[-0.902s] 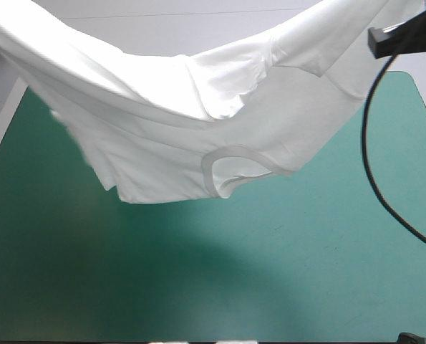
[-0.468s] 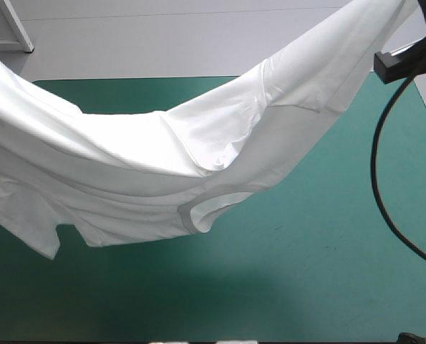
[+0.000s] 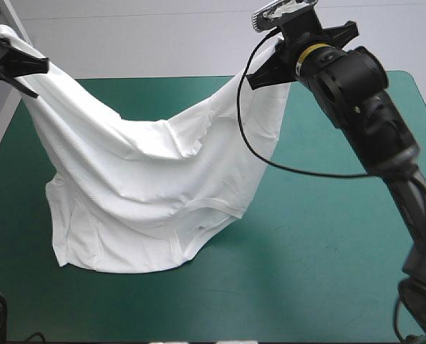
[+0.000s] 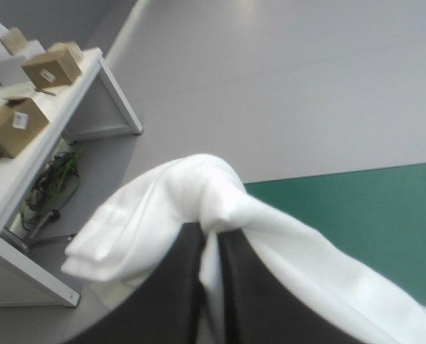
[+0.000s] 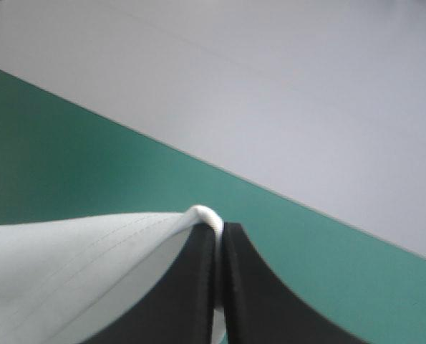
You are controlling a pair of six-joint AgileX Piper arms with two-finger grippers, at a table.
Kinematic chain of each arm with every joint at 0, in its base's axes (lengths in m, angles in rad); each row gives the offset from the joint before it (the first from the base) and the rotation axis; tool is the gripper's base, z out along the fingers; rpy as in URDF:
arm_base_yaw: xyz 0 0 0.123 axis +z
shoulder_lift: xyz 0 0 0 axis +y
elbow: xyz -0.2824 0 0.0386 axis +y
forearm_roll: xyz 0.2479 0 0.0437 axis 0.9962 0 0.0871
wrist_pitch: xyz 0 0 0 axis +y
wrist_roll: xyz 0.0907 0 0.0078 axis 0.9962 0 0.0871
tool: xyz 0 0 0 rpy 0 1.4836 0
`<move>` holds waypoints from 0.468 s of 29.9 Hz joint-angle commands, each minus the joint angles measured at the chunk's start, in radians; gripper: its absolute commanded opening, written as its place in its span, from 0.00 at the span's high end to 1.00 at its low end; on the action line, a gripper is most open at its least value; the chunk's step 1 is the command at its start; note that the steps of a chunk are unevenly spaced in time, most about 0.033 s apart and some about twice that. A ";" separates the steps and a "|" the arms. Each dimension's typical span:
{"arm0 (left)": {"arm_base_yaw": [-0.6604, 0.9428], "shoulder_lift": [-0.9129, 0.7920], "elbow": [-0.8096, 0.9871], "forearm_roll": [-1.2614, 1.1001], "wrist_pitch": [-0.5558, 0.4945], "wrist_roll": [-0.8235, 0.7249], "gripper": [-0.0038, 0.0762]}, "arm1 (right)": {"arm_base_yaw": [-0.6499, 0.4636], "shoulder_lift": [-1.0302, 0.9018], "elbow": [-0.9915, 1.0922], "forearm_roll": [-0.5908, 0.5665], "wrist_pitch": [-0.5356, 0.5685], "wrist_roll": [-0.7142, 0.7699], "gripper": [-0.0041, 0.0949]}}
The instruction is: Fold the cloth
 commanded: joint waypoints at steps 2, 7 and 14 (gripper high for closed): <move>-0.001 0.074 0.036 -0.024 -0.178 -0.010 0.93 | -0.126 0.105 -0.020 0.133 -0.161 -0.018 0.98; -0.001 0.219 0.094 -0.074 -0.326 -0.010 0.93 | -0.172 0.246 -0.020 0.148 -0.247 -0.020 0.97; -0.001 0.436 0.097 -0.119 -0.473 -0.024 0.72 | -0.226 0.382 -0.020 0.286 -0.304 -0.023 0.70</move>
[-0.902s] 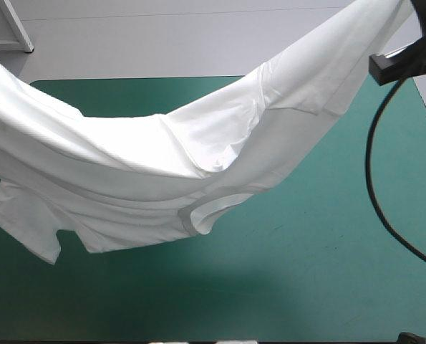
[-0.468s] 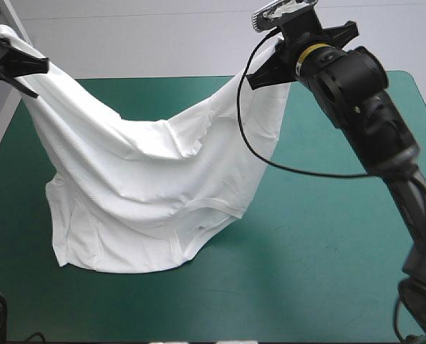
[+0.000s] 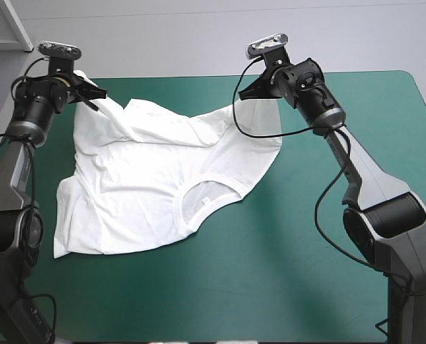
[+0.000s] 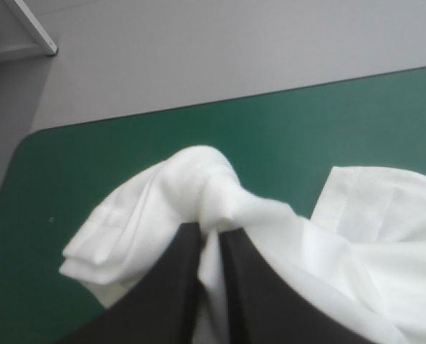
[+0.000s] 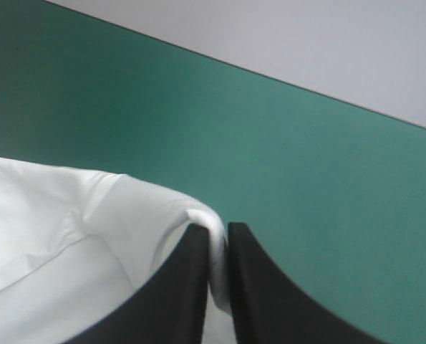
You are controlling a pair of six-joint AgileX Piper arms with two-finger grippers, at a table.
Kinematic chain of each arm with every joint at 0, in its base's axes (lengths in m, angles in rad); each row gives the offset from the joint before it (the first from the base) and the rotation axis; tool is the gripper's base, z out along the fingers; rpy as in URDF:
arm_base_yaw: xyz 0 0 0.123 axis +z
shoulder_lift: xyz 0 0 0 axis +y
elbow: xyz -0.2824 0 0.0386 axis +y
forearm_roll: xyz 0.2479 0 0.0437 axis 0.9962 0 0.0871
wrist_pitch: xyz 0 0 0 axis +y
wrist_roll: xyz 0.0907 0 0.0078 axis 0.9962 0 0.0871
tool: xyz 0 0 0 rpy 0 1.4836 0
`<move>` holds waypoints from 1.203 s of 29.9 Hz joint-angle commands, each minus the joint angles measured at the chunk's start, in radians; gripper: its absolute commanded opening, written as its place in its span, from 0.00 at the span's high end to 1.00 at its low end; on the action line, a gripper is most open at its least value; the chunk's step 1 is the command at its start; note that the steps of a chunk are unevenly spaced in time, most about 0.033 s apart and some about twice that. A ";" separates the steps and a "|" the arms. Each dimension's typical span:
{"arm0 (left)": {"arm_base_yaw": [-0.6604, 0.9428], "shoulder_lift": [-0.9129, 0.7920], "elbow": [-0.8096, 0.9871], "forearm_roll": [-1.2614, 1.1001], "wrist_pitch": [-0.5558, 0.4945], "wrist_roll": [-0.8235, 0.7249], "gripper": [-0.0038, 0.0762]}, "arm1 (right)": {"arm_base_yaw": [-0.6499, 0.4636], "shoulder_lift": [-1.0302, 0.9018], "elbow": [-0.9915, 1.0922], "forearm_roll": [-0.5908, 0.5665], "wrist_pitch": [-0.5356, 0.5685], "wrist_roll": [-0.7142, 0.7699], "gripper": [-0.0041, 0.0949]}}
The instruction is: Fold the cloth
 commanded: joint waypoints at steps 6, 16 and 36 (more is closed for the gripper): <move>-0.001 0.104 -0.028 -0.016 -0.193 -0.027 0.13 | -0.065 -0.014 -0.026 0.029 -0.086 -0.003 0.13; -0.001 -0.046 -0.185 0.014 0.133 -0.015 0.12 | -0.078 -0.181 -0.024 0.027 0.253 -0.040 0.25; -0.001 -0.432 -0.082 -0.222 0.798 0.058 0.34 | -0.063 -0.699 0.774 0.217 0.235 -0.068 0.40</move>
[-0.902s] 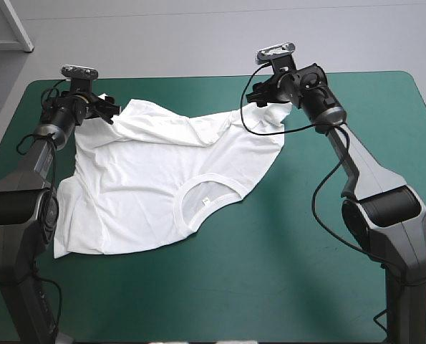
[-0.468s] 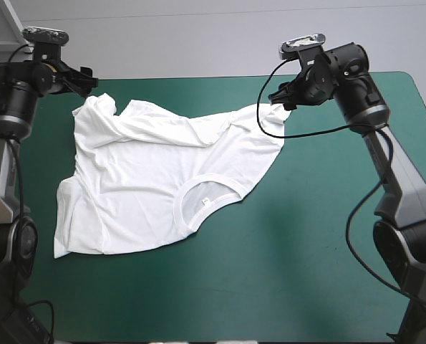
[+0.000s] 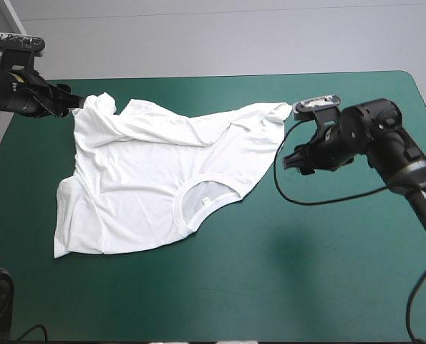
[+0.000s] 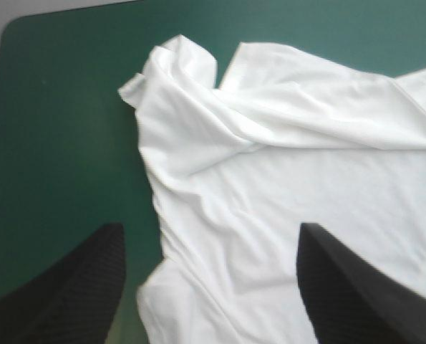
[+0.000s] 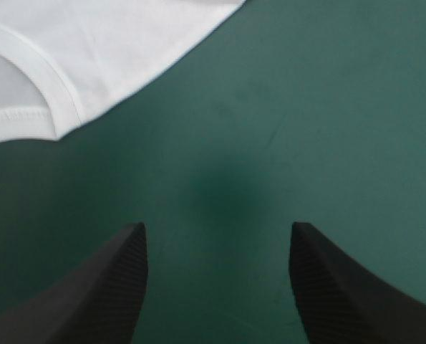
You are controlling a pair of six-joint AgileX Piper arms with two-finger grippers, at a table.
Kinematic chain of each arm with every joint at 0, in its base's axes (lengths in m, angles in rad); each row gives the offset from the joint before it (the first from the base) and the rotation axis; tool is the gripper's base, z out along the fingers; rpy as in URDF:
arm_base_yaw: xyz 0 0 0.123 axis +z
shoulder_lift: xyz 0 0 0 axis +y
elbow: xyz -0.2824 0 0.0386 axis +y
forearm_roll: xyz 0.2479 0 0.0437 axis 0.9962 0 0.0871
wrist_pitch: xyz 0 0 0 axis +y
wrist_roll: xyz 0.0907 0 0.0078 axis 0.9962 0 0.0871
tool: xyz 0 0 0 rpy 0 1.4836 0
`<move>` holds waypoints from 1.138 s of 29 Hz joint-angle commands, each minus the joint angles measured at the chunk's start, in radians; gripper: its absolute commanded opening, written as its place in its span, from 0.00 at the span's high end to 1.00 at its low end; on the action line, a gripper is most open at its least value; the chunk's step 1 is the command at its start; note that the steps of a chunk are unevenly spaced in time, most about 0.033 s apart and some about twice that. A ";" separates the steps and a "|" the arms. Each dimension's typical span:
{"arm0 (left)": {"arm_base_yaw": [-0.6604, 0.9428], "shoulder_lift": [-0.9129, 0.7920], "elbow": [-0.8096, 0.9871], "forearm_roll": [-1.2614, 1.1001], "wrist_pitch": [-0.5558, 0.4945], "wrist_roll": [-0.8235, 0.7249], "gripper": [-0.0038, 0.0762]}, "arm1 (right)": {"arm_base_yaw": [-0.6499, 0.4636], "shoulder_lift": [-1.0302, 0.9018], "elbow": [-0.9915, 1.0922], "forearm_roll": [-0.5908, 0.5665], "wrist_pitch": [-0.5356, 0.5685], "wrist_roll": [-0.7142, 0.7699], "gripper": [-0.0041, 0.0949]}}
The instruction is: Fold the cloth
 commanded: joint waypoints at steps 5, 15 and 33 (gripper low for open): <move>-0.001 -0.138 0.319 -0.069 0.040 0.016 0.34 | 0.001 -0.204 0.269 0.028 -0.174 -0.017 0.40; -0.001 -0.289 0.899 -0.088 -0.126 0.034 0.34 | 0.001 -0.218 0.309 0.026 -0.240 -0.063 0.40; -0.005 -0.348 1.250 -0.209 -0.504 0.109 0.34 | 0.001 -0.218 0.309 0.025 -0.407 -0.067 0.40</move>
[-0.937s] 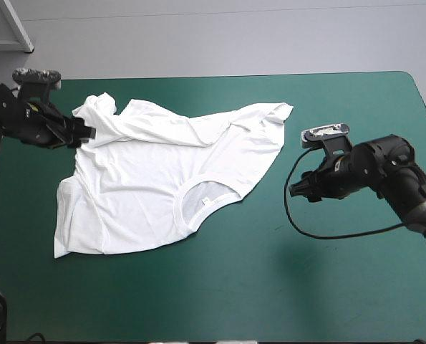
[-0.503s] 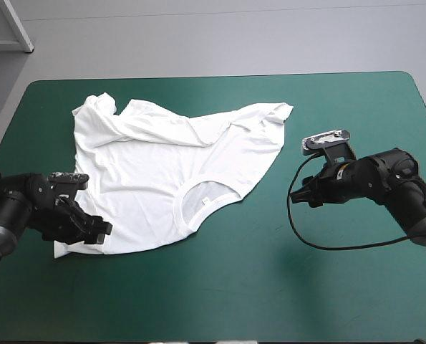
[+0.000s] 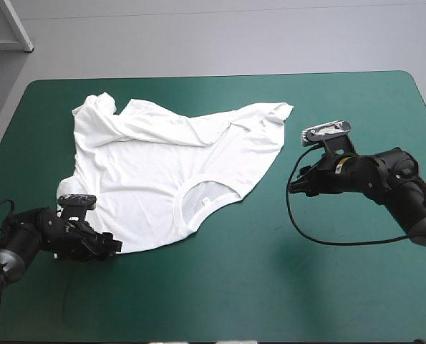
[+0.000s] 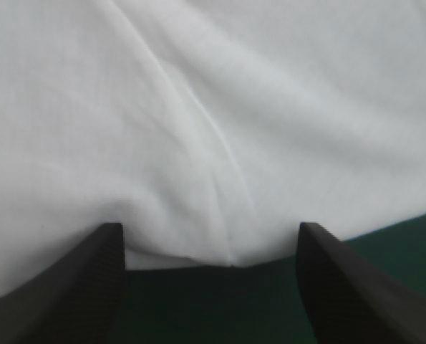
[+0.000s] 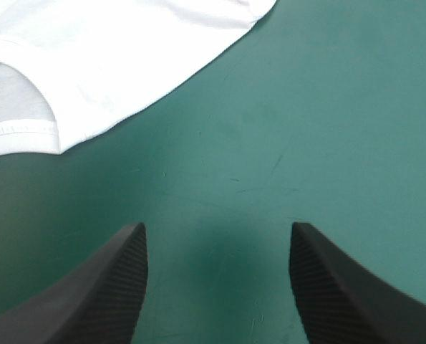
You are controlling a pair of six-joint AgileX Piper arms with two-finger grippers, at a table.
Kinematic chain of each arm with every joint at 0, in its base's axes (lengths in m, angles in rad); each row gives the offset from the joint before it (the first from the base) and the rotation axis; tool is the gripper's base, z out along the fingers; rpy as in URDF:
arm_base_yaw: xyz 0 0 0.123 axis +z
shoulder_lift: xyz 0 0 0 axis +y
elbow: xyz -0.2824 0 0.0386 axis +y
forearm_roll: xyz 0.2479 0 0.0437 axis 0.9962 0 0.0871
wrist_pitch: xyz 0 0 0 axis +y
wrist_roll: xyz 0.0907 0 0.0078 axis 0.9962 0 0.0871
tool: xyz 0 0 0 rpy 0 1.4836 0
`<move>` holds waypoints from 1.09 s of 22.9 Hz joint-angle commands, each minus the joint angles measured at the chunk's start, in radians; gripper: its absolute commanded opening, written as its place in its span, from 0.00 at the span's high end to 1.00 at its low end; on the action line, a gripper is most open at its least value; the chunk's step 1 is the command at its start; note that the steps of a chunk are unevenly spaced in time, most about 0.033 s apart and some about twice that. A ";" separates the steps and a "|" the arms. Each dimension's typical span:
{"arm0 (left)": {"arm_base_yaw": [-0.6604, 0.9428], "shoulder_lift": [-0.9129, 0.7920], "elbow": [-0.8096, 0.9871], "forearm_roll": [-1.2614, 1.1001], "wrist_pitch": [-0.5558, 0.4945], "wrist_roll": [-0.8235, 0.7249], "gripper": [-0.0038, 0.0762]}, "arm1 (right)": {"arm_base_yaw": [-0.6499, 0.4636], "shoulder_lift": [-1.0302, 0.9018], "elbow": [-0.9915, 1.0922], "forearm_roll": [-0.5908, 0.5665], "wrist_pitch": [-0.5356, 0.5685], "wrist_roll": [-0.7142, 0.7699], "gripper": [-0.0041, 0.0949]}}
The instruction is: Fold the cloth
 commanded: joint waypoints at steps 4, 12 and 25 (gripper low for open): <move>-0.078 -0.023 0.012 -0.038 -0.097 -0.004 0.50 | 0.001 0.001 -0.023 -0.001 -0.151 -0.009 0.40; -0.162 0.123 0.066 -0.066 -0.193 0.010 0.92 | -0.062 0.173 -0.106 0.008 -0.228 -0.003 0.45; -0.162 -0.108 -0.061 0.019 -0.080 -0.016 0.93 | -0.118 0.542 -0.440 0.059 -0.180 -0.053 0.44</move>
